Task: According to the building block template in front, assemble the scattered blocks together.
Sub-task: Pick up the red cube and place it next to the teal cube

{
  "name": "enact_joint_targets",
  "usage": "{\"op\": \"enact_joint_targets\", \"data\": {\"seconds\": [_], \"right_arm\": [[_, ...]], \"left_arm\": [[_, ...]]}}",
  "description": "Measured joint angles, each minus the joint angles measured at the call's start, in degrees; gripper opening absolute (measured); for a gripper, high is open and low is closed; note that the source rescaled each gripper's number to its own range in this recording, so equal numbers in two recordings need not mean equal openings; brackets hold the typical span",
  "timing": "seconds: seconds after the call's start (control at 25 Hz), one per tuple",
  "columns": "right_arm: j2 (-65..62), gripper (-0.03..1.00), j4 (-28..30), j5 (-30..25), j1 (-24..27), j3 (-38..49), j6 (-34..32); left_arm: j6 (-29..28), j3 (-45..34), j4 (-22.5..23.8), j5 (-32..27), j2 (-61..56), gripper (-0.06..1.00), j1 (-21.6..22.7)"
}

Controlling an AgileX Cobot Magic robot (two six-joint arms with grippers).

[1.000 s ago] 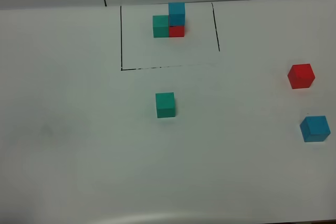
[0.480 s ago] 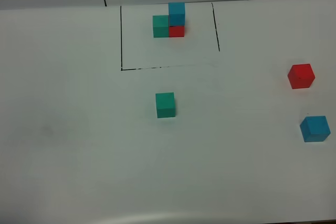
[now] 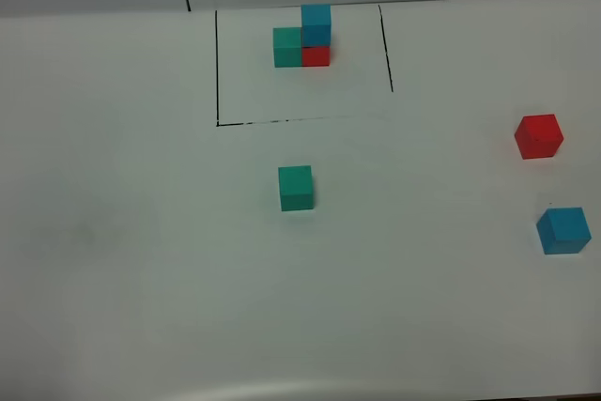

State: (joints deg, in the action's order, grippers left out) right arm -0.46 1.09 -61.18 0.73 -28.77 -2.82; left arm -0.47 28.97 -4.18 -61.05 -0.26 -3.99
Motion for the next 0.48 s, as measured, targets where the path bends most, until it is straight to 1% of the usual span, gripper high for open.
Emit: {"op": "enact_joint_targets", "data": {"seconds": [0.48], "right_arm": [[0.00,0.75,0.00,0.00,0.00,0.00,0.00]], "left_arm": [[0.00,0.00,0.00,0.00,0.00,0.75,0.00]]}}
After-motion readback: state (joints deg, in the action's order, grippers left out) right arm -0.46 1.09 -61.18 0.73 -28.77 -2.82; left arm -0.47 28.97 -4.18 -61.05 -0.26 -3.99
